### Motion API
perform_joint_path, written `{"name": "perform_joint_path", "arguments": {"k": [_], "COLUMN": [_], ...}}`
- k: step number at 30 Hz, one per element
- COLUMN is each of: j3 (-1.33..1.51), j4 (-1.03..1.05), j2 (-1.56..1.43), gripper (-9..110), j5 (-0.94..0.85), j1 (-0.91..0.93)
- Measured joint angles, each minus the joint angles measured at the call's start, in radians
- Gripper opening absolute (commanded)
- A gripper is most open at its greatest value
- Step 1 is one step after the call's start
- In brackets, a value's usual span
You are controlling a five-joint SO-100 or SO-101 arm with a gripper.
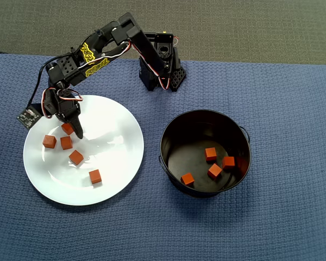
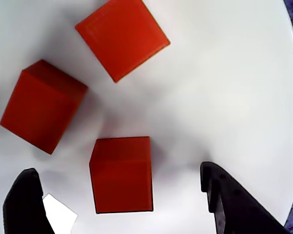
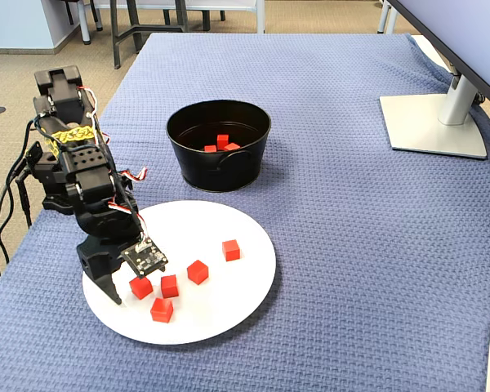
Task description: Pick up the red cubes from the white plate and place them in the black recipient
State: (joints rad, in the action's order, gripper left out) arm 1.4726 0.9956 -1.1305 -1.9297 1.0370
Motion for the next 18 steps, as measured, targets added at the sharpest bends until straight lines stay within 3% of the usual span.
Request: {"name": "perform_joint_path", "arguments": {"k": [2,5,7,18], "j3": [-0.002,-0.002,-0.002,0.103], "j4": [-0.002,-0.011,-0.035,-0.110], "j2": [0.003,0.003,0.003,-0.071], "gripper": [28,8,1,0], "j5": [0.008,0.020,0.037,0.147], "j1": [-0.002,-0.003,-0.005,-0.025]}}
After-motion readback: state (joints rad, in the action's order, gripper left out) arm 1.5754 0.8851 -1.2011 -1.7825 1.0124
